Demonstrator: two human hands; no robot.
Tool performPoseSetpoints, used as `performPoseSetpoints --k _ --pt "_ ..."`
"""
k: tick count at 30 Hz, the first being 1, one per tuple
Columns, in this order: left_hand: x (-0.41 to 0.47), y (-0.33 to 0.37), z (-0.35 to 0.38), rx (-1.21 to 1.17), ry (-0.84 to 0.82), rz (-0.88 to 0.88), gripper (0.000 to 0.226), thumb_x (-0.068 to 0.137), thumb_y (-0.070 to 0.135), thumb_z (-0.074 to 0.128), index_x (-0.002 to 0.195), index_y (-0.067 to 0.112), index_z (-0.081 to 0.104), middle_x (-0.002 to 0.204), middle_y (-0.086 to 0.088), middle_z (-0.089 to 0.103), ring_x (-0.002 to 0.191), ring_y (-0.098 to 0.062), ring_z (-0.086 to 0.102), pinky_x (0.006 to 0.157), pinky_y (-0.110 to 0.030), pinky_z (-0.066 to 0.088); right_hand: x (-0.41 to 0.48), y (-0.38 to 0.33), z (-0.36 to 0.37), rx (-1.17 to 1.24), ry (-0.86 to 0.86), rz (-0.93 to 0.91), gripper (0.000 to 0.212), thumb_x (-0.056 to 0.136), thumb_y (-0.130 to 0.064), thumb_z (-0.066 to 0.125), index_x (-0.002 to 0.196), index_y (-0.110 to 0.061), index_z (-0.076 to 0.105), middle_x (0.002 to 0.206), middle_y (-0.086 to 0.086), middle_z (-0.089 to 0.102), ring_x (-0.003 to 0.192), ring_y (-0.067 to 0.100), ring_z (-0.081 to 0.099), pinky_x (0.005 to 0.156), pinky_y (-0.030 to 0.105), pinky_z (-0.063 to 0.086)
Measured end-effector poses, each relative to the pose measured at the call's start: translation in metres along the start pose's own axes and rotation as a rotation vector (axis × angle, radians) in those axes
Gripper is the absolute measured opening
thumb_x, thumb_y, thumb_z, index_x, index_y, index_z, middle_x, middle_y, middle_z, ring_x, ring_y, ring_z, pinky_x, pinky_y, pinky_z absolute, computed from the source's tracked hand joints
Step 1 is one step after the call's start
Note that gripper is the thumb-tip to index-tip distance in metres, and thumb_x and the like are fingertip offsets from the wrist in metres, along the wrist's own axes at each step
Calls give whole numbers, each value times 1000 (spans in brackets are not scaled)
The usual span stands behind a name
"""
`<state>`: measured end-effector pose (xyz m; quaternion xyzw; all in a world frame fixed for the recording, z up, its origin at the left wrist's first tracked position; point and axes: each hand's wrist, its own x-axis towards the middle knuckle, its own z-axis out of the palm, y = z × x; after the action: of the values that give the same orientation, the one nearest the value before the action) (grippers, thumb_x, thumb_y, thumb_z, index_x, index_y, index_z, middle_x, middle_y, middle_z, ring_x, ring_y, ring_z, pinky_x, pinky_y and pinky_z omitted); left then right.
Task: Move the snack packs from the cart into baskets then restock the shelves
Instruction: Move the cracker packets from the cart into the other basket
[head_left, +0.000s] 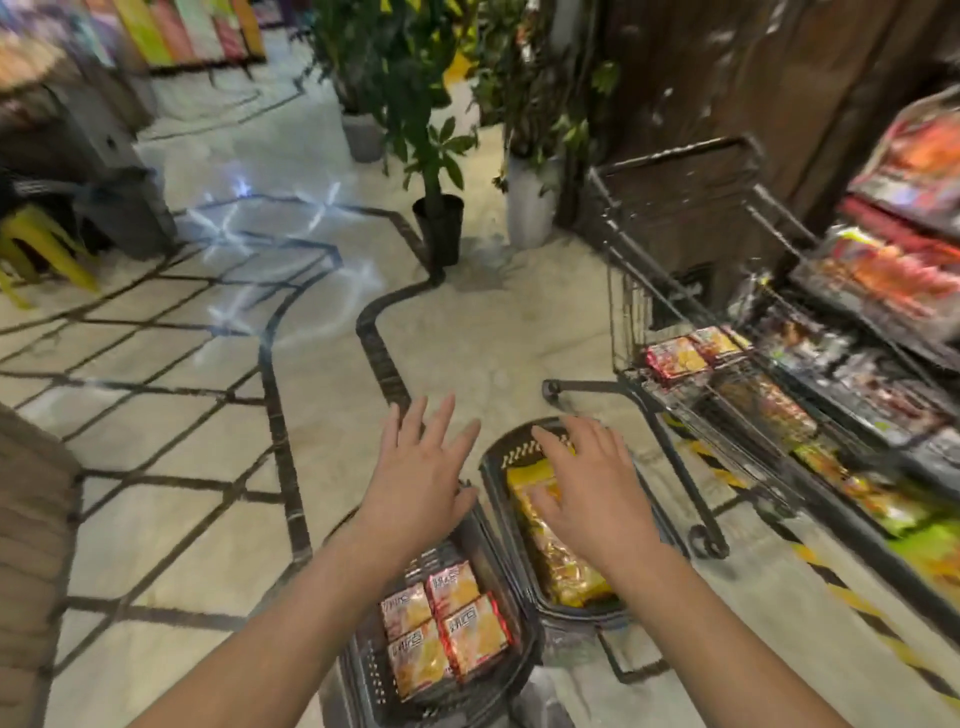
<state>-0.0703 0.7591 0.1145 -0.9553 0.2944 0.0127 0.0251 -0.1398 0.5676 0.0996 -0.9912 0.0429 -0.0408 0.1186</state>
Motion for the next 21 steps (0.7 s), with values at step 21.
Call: performPoseSetpoints --k 21 --pt "-4 342 -54 96 -10 356 76 101 60 44 163 31 12 172 -8 -5 158 -37 -5 127 -57 -1 -234 247 -129 -44 131 343 64 97 -52 55 155 -34 33 162 5 28 152 25 19 126 48 7"
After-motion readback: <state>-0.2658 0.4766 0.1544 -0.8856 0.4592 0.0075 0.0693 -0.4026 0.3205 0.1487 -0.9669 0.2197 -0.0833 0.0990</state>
